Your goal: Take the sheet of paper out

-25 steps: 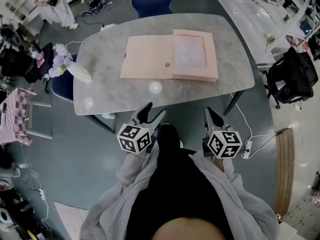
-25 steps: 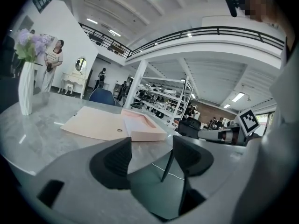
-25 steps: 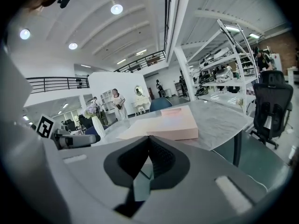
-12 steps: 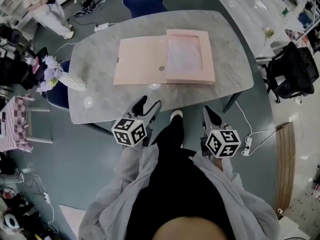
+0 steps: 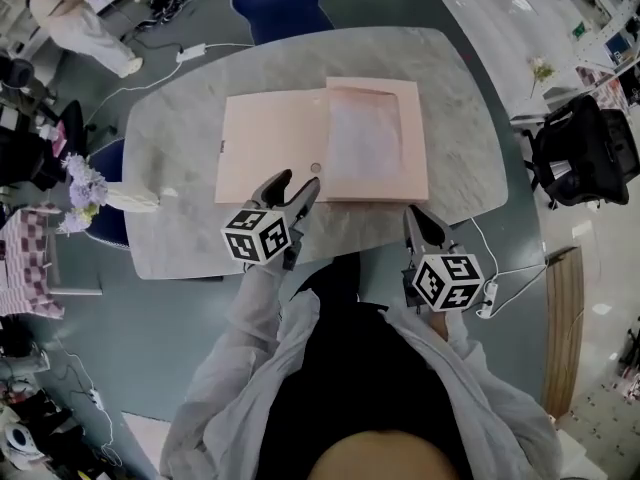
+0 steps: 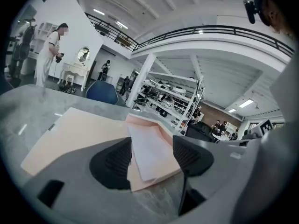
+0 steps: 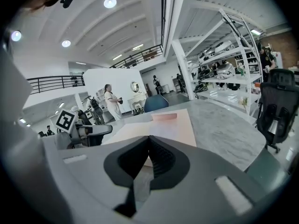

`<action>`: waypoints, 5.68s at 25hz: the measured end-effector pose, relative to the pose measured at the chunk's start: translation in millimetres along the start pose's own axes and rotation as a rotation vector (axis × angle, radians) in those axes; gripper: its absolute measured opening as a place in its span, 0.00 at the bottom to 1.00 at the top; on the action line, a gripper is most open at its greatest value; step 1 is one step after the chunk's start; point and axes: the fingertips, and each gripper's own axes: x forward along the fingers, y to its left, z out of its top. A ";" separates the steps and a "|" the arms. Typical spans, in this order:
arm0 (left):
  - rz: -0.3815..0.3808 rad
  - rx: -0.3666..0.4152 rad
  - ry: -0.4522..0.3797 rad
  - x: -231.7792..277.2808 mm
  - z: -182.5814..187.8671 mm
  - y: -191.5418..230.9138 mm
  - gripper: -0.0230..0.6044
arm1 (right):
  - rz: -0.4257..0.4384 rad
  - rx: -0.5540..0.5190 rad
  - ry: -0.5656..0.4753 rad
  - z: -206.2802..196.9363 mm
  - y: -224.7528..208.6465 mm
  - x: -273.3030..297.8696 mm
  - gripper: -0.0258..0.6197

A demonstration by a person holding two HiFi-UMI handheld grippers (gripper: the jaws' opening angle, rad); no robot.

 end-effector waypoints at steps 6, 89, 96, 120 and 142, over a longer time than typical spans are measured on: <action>-0.032 -0.049 0.116 55.8 -2.8 23.2 0.46 | -0.003 -0.005 0.029 22.1 -16.6 40.0 0.05; 0.324 -0.106 0.361 79.1 -28.7 95.5 0.05 | 0.229 -0.062 0.147 62.4 -49.7 136.6 0.05; 0.347 -0.168 0.230 49.0 -6.4 104.1 0.05 | 0.253 -0.093 0.142 69.9 -31.6 138.6 0.05; 0.393 -0.072 -0.178 -39.3 94.8 60.3 0.05 | 0.395 -0.183 0.099 116.0 23.1 145.2 0.05; 0.475 0.074 -0.389 -86.2 108.9 23.9 0.05 | 0.570 -0.321 -0.032 154.9 80.8 138.2 0.05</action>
